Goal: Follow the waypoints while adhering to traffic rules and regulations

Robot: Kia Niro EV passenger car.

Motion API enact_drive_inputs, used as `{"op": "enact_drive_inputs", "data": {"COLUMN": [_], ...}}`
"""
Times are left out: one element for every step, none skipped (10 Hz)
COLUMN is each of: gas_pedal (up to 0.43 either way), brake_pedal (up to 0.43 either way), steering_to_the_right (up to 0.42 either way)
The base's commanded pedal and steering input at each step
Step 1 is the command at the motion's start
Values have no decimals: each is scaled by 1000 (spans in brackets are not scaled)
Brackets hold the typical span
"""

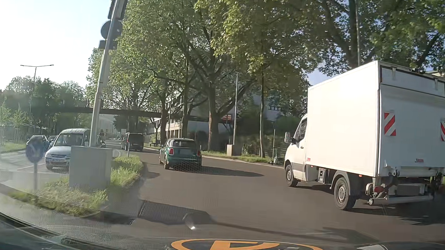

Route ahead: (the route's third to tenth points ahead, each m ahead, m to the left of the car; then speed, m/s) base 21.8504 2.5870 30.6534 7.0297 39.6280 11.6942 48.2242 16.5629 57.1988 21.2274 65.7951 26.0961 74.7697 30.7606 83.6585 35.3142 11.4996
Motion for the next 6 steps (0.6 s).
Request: {"op": "enact_drive_inputs", "data": {"gas_pedal": [209, 209, 209, 209, 209, 209], "brake_pedal": [0, 0, 0, 0, 0, 0], "steering_to_the_right": [-98, -99, -99, -99, -99, -98]}}
